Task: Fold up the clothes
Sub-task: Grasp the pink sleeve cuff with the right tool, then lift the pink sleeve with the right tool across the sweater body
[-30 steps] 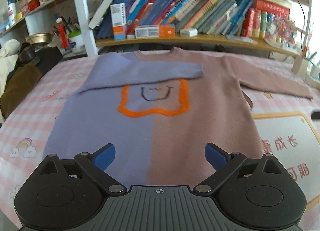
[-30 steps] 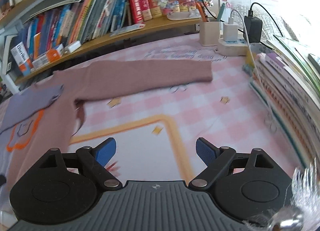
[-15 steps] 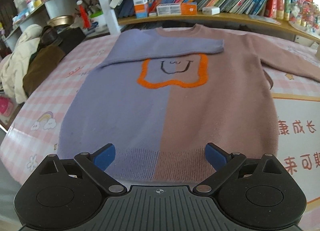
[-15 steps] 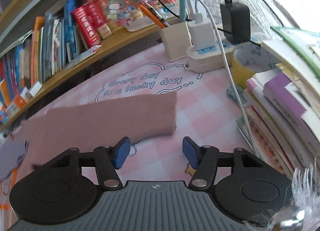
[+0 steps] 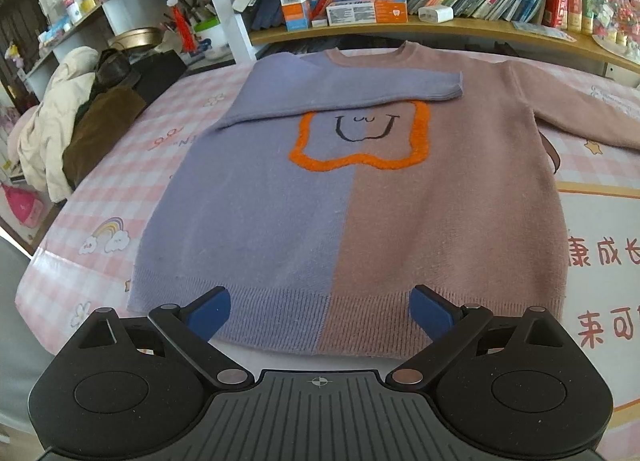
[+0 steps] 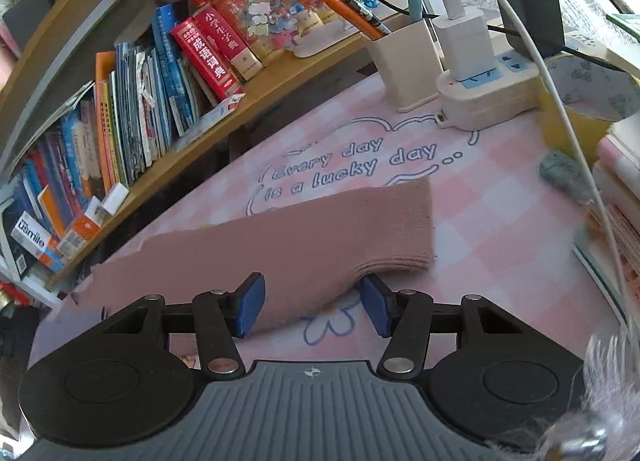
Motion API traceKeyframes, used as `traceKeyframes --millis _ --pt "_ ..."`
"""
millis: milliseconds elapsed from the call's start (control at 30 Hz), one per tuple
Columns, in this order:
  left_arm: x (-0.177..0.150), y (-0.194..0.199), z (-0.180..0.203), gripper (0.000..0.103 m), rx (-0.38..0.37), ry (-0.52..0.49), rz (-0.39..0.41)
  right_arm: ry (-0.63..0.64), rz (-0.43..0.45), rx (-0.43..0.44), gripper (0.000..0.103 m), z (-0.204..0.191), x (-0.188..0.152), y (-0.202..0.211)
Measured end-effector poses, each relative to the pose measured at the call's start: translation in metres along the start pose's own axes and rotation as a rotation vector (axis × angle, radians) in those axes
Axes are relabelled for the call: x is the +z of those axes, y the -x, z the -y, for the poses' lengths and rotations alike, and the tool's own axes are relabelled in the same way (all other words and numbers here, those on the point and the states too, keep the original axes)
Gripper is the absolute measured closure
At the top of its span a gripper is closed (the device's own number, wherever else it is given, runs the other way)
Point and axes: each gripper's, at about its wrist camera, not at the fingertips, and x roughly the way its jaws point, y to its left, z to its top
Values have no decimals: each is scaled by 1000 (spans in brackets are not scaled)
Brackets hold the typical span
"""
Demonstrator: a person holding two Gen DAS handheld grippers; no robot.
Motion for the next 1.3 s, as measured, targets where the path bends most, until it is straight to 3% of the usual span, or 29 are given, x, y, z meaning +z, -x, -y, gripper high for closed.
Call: traceKeyframes --millis 200,267,467,900,1067,1300 --pt "0 0 -1 5 9 6 -5 -44 29 -41 56 12 16 -2" --pt "1 0 -1 5 6 7 -4 -48 20 -55 70 17 18 -1" --pt "4 0 4 5 -15 -12 14 -73 -6 -69 97 26 21 2" --pt "6 -5 -12 5 -55 13 59 4 90 58 98 -32 42 37" --pt "5 -9 -30 5 -95 22 90 58 121 108 98 -80 46 46" --pt "7 -12 -84 5 -166 22 202 136 149 144 98 -164 30 46"
